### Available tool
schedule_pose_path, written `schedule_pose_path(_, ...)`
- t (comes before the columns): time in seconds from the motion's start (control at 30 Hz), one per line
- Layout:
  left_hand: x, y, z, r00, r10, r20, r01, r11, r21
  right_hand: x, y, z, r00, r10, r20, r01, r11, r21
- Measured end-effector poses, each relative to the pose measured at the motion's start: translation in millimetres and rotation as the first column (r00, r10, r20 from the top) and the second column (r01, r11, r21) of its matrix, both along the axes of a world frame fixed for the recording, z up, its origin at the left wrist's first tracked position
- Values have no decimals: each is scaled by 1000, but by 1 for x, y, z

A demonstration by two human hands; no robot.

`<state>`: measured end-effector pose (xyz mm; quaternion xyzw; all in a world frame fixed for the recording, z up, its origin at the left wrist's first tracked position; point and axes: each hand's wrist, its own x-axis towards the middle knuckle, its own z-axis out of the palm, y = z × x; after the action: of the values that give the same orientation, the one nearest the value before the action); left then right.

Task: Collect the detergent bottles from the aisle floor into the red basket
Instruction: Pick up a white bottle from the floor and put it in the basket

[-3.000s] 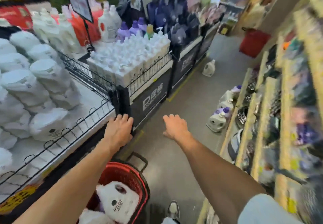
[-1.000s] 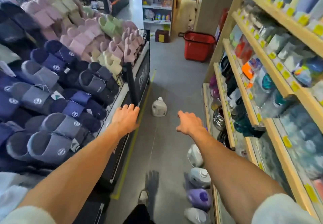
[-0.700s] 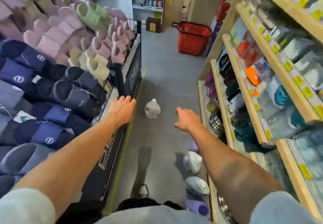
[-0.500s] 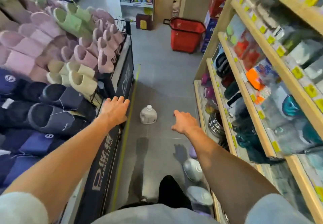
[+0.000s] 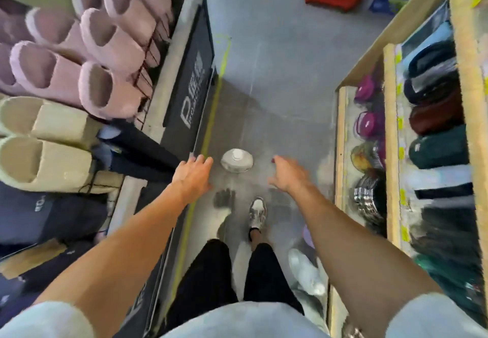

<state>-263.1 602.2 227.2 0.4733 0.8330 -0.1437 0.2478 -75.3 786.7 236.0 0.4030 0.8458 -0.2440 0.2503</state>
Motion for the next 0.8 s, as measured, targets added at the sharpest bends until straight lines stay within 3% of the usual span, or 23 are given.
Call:
schedule_pose_path(0.13,-39,44,-78,988,109,112,-102,993,-64,-40,41,-78,1000,16,4,-16,998,-64)
schedule_pose_path(0.3,-87,74,-222,929,270,255,-239,960,-145,-80,60,-228,1000,-12,-2,12,986,-169)
schedule_pose_path(0.53,-119,103,-454,873,254,416,-279,960,-2,-126,84,-472,983,-116,-143,68,951,-302)
schedule_pose_path(0.67,-123,119,-524,837,251,486,-317,947,57,-137,101,-558,985,-65,-160,12,950,-311)
schedule_pose_path(0.8,-126,127,-551,848,222,481,-300,950,91,-139,102,-590,976,-12,-218,-46,964,-261)
